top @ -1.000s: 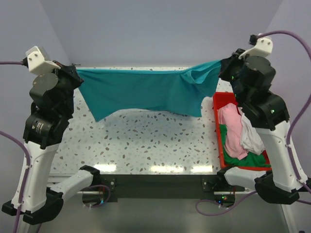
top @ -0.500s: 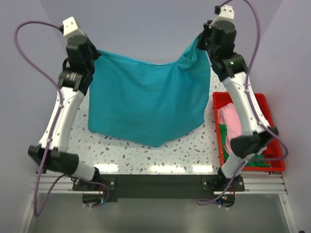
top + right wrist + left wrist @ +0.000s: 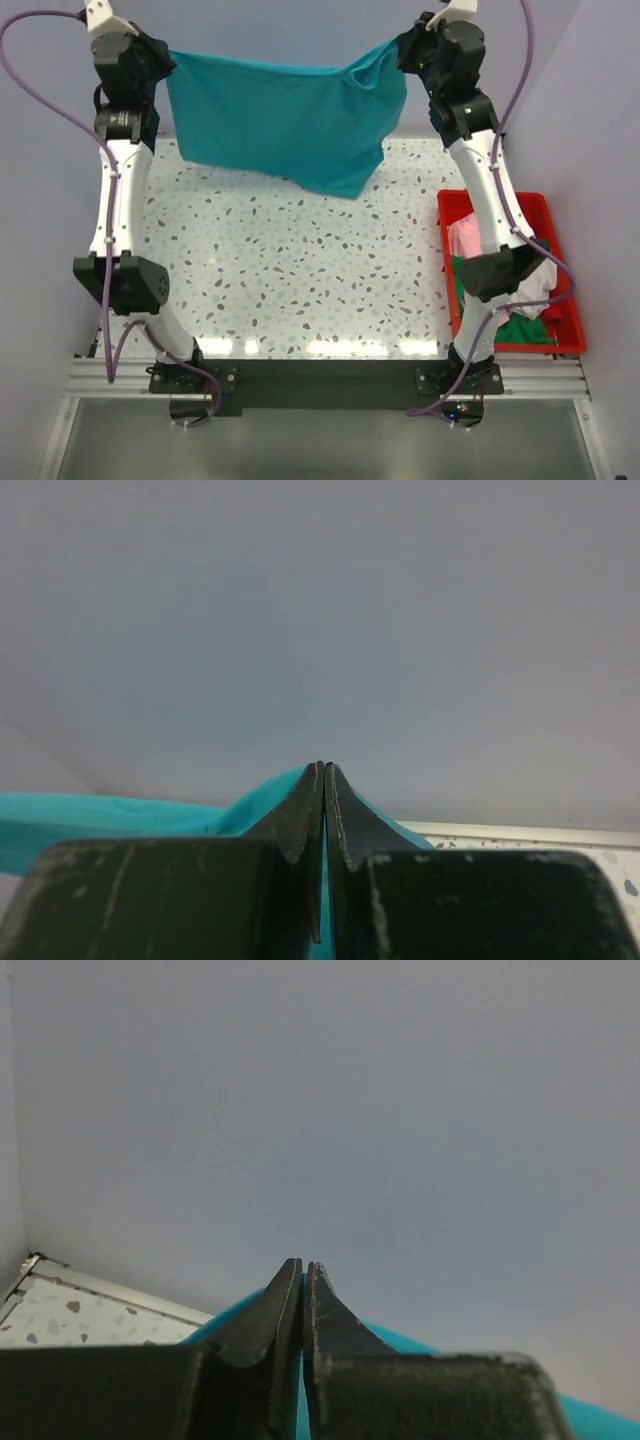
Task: Fold and stack the t-shirts
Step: Flatten the tshirt out
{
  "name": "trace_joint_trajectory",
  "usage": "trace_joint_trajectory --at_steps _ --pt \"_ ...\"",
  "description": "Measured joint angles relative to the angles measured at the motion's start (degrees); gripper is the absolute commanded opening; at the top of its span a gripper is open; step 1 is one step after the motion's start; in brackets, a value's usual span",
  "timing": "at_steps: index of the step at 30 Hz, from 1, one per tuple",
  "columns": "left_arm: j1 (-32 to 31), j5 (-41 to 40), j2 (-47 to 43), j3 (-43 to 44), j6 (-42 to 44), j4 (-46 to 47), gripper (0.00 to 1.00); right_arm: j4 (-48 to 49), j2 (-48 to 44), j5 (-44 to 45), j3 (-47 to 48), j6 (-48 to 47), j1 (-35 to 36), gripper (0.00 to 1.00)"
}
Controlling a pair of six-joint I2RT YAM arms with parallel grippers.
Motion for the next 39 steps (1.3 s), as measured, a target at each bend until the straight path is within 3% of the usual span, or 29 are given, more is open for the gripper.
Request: trace_joint_trajectory --at_steps 5,13,21,23,25,27,30,32,39 --pt "3.23 1.95 -13.55 -15.5 -1.03 4.11 0.0 4.04 -12.59 -0.87 -12.0 0.44 -0.04 0.0" --pt "4.04 3.23 -31.58 -49.35 -5.16 9.11 0.0 10.45 -35.85 -2.56 -54.27 5.57 -0.02 0.0" --pt "4.07 2.08 -43.25 -87.62 -12.5 7.74 0.0 10.67 -44.48 -7.72 -93.29 14.03 0.28 0.0" --pt "4.07 1.33 -45.68 -94.07 -14.19 6.8 0.07 10.16 -44.81 -8.74 -98.99 15.89 1.18 0.0" --pt "4.07 0.61 -47.76 -97.9 -15.72 5.35 0.15 9.7 -45.11 -8.92 -102.09 17.42 2.47 0.16" --pt "4.07 -0.24 -49.62 -99.58 -17.03 4.17 0.28 8.76 -45.68 -8.79 -103.51 18.71 4.2 0.43" --pt "4.07 -1.49 -52.74 -100.08 -18.53 3.04 0.49 6.84 -48.48 -8.28 -104.21 20.0 6.99 0.6" --pt "4.09 -2.45 -55.47 -100.08 -19.21 2.08 0.57 5.25 -51.76 -7.1 -104.48 20.74 8.85 0.63" --pt "4.09 -7.78 -62.6 -99.86 -22.14 -7.52 0.57 -1.36 -61.26 -2.27 -104.48 22.47 10.14 0.61"
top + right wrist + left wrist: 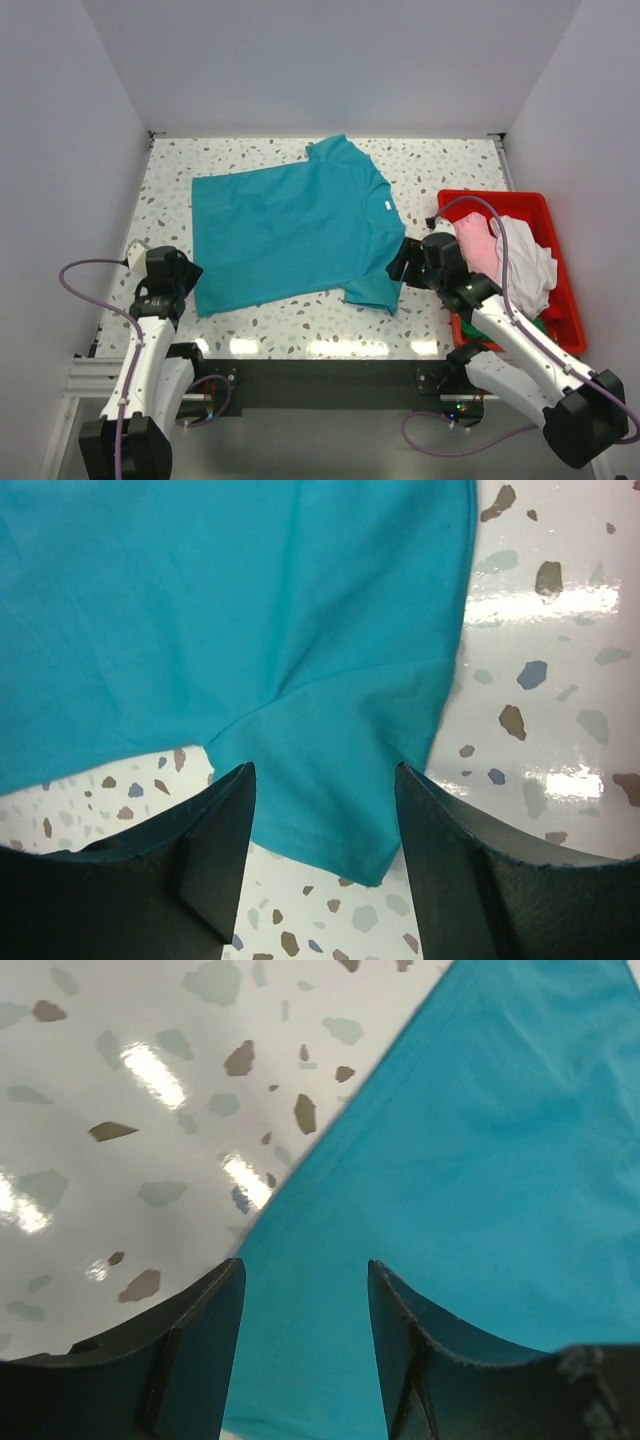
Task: Fold and stack the t-shirts
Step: Flatten the tshirt out
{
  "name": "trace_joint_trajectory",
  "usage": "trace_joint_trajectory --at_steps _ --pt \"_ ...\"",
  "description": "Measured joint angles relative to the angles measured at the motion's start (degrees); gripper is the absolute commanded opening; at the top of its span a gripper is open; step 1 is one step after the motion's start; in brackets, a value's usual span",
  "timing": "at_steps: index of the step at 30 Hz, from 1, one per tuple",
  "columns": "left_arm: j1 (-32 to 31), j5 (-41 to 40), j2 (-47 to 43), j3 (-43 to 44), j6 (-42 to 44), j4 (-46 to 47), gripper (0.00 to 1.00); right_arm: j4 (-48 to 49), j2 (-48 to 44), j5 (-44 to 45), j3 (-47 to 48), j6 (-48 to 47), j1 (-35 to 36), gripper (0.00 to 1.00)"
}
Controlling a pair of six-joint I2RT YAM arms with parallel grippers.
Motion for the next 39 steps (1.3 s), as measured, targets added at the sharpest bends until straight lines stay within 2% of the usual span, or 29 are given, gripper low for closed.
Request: trace_joint_trajectory --at_steps 5,11,20,27,31,39 --pt "0.0 -2.64 -0.15 0.0 -1.77 -4.24 0.53 -0.83 2.64 1.95 0.0 0.92 0.63 0.59" --pt "0.0 -2.86 6.21 0.0 -3.1 -5.66 0.52 -1.16 10.49 7.13 0.85 1.55 0.85 0.59" --pt "-0.17 -3.78 6.62 -1.29 -7.28 -7.17 0.5 -0.61 16.61 12.83 2.34 2.78 0.83 0.54" --pt "-1.2 -5.16 7.04 -1.38 -9.07 -8.66 0.47 1.84 16.96 12.26 1.68 3.63 0.83 0.52" --pt "-1.62 -5.53 6.84 -1.38 -9.7 -9.51 0.47 2.56 13.94 10.88 -0.74 3.96 0.85 0.52" --pt "-6.4 -6.49 5.14 -1.4 -13.0 -12.74 0.39 3.48 12.68 9.62 -1.81 4.31 0.85 0.52"
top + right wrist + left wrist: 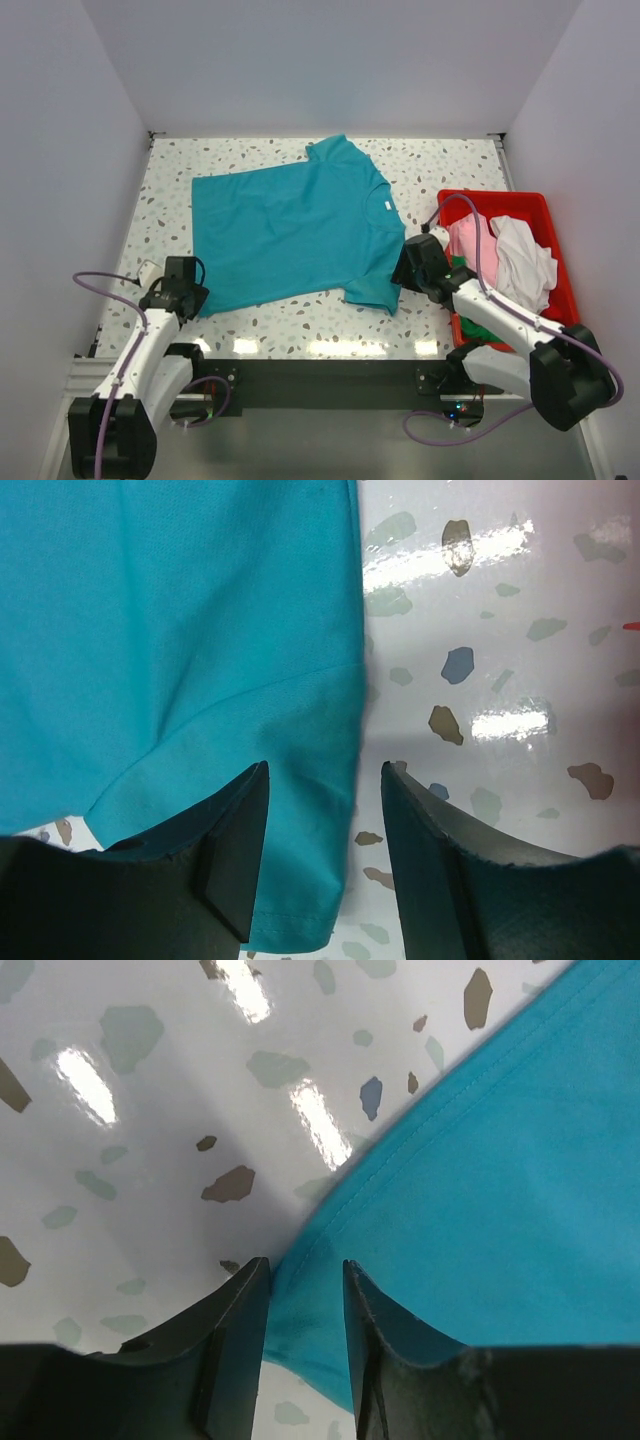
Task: Fold and stack the t-shirts
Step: Flatten the tshirt out
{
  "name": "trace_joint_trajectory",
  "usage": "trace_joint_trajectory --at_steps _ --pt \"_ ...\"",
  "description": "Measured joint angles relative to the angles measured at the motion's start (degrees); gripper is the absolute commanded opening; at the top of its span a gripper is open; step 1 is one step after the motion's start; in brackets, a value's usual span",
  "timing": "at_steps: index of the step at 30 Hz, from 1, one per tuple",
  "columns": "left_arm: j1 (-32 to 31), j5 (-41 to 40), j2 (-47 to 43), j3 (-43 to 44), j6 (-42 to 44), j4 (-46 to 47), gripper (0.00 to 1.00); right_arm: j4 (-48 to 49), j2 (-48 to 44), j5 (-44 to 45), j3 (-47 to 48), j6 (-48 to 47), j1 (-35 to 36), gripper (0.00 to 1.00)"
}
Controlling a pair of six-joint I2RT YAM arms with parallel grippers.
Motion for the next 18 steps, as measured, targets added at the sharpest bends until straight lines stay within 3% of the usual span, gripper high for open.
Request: trace_joint_trajectory --at_steps 5,12,15,18 --pt "-4.13 -0.11 -1.42 -0.15 -2.58 -1.42 0.32 -0.04 -1.36 -1.22 -0.5 0.0 0.0 0.52" --pt "-4.5 0.11 -1.57 -0.87 -4.46 -2.6 0.26 -0.11 -2.78 -2.62 -0.52 -0.04 0.0 0.52" --pt "-4.52 -0.02 -1.18 -0.74 -4.59 -3.63 0.29 -0.52 -3.26 -2.97 -0.52 -0.04 0.0 0.52" --pt "-4.55 -0.63 -0.22 1.25 -4.66 -6.54 0.4 -0.96 -3.87 -3.02 -0.46 -0.07 0.0 0.52"
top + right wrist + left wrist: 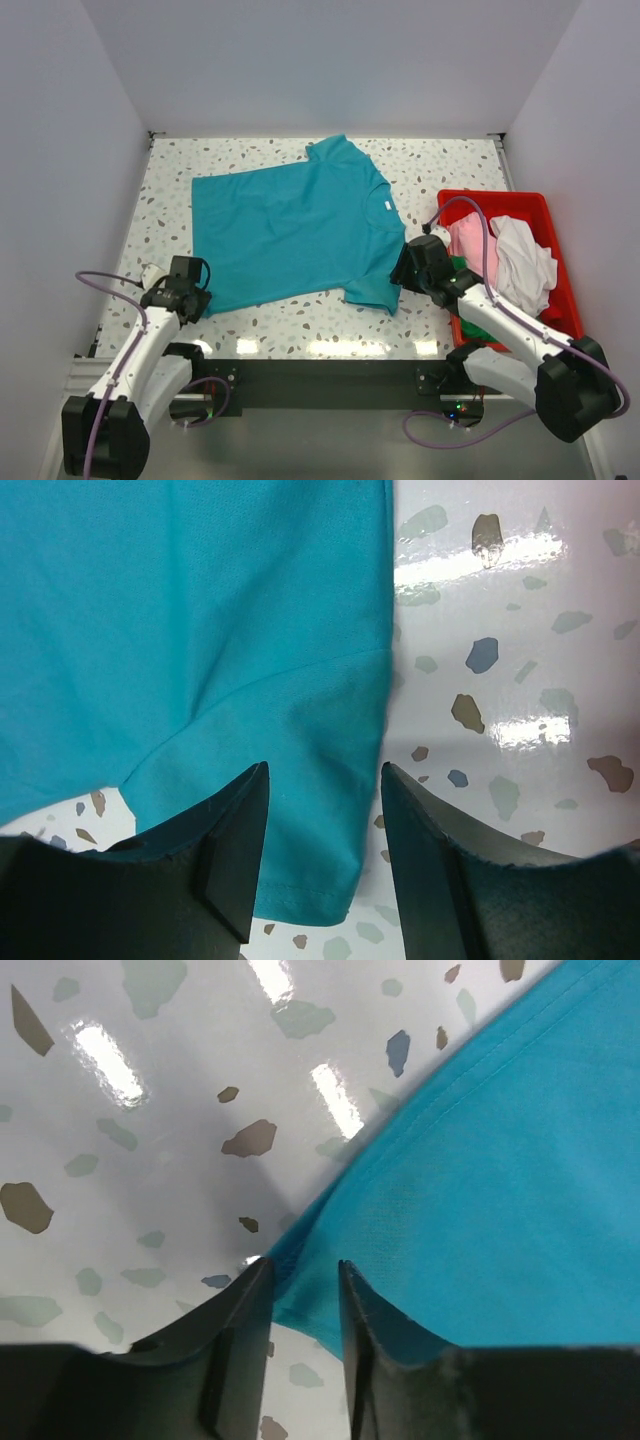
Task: Fold and stack the t-shirts
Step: Flatten the tshirt out
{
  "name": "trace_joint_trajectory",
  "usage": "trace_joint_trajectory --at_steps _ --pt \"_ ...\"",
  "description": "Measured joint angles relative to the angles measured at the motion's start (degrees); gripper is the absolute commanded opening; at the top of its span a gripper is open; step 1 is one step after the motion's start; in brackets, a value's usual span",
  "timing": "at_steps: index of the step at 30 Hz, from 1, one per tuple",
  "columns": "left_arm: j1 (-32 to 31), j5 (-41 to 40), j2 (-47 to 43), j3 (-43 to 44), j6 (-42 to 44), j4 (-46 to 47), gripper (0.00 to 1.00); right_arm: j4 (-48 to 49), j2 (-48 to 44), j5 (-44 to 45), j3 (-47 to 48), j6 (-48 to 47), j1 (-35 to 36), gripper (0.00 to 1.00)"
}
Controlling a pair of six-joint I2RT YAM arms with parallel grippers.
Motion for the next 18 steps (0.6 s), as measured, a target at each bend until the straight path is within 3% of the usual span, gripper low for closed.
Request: trace_joint_trajectory --at_steps 8,18 --pt "-0.11 -0.94 3.93 5.49 -1.42 -4.33 0.46 -0.44 -0.02 -0.02 0.07 0.0 0.0 0.53" --pt "-5.2 -0.61 8.59 5.92 -7.82 -7.28 0.41 -0.37 1.29 -1.03 0.98 -0.11 0.0 0.52"
